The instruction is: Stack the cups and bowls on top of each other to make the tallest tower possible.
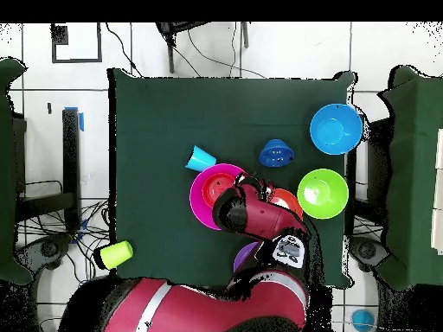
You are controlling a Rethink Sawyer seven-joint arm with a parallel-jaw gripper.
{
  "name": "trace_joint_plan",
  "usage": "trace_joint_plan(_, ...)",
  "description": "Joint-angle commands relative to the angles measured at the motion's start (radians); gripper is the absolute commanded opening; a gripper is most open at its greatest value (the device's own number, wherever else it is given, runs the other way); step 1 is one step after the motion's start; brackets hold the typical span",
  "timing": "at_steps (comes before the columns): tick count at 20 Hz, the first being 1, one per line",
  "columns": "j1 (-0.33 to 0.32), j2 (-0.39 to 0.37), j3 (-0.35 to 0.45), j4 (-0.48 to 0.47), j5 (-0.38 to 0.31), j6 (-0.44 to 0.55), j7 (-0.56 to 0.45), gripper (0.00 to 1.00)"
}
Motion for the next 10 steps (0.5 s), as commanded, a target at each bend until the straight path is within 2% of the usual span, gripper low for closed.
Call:
trace_joint_plan(1,0.0,0.052,0.065,-0.003,0.043,0.048,0.17,1.0)
trace_joint_plan(8,0.027,0.071,0.038,-0.002,0.098,0.078,0.188,1.0)
trace_joint_plan(10,0.017,0.041,0.044,0.021,0.089,0.089,0.179,1.0)
